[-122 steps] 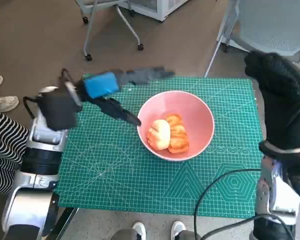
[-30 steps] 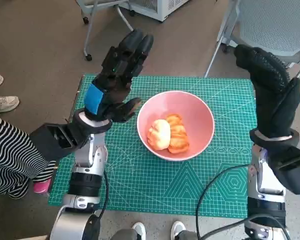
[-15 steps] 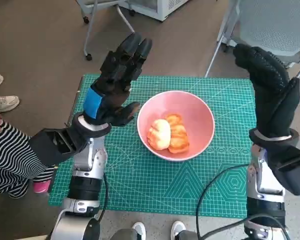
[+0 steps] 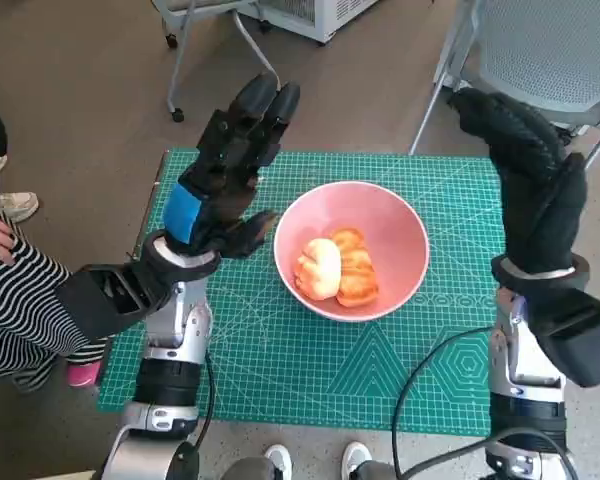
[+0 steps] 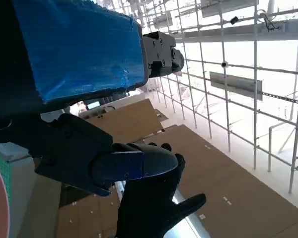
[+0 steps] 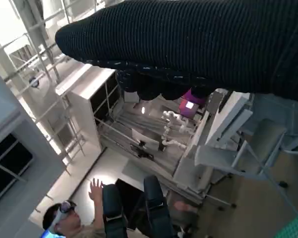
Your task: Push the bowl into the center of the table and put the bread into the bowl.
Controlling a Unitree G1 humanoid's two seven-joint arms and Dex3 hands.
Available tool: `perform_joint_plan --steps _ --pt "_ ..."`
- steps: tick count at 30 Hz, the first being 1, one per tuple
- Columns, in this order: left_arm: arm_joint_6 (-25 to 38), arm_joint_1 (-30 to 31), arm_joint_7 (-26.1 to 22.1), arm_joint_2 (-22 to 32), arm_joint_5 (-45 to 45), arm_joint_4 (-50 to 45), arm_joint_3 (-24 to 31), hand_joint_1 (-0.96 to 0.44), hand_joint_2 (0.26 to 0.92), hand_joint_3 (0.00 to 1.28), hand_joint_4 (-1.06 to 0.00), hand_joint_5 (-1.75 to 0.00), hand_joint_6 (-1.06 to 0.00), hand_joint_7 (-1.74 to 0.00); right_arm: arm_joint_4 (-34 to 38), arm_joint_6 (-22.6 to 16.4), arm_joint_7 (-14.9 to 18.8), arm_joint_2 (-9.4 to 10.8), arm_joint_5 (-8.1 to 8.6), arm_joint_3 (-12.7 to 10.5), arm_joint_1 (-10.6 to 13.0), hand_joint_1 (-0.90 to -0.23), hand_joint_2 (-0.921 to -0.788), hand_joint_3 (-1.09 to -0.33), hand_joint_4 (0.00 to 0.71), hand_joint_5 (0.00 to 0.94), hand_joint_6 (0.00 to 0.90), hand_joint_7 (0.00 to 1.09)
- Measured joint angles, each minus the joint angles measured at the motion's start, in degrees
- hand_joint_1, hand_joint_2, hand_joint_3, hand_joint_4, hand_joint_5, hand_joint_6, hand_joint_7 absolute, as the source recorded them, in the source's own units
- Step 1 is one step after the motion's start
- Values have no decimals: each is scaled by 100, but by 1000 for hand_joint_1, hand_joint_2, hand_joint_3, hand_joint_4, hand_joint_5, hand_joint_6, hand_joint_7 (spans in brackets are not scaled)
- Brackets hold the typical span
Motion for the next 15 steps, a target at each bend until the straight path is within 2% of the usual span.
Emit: perform_joint_plan --steps 15 --pt "49 186 63 57 0 -252 6 -502 921 411 -12 -42 1 -231 149 -11 55 26 -13 42 -93 -675 -921 -679 211 3 39 564"
